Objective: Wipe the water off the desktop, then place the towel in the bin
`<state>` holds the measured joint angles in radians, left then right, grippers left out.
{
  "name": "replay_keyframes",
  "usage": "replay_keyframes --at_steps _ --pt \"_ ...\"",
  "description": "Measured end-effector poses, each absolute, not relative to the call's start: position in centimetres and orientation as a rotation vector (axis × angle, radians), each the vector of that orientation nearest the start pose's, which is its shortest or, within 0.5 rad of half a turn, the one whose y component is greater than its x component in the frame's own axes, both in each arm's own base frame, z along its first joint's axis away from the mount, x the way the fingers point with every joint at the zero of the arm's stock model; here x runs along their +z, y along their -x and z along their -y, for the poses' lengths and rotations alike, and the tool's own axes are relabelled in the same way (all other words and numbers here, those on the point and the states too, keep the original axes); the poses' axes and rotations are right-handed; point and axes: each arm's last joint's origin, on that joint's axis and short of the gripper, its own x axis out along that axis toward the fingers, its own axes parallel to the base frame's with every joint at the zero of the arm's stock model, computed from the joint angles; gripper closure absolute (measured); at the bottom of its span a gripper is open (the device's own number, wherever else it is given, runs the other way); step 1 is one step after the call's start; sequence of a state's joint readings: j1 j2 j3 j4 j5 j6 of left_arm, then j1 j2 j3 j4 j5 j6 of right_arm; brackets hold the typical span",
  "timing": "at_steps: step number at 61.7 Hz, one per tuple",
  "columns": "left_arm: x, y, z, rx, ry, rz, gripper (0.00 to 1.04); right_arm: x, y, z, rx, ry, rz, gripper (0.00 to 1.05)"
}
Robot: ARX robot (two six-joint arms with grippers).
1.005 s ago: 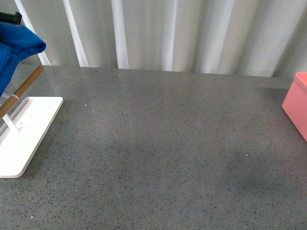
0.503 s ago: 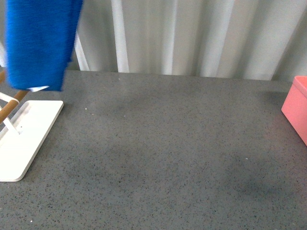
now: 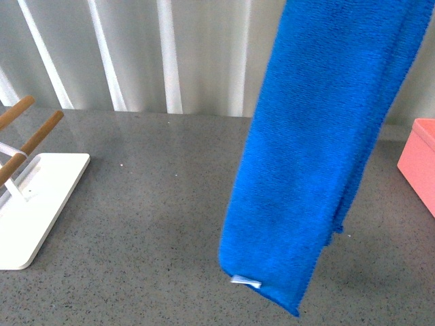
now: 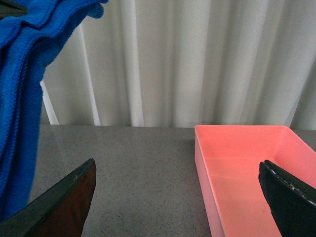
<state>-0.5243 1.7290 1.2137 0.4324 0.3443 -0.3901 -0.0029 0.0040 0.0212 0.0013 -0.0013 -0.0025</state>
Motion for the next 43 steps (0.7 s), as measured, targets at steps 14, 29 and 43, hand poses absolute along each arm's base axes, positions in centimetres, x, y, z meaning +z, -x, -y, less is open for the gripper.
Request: replay_keyframes --at_steps 14,29,43 --pt "26.9 -34.8 22.2 -0.904 0.438 -0.256 1.00 16.9 -9.7 -0.3 0.180 0.069 -0.196 0.07" --pt "25.7 -35.1 21.8 -0.896 0.470 -0.260 1.00 19.7 -10.9 -0.8 0.319 0.174 -0.179 0.07" --pt "25.8 -35.1 21.8 -0.880 0.502 -0.260 1.00 19.5 -15.6 -2.0 0.425 0.219 -0.199 0.07"
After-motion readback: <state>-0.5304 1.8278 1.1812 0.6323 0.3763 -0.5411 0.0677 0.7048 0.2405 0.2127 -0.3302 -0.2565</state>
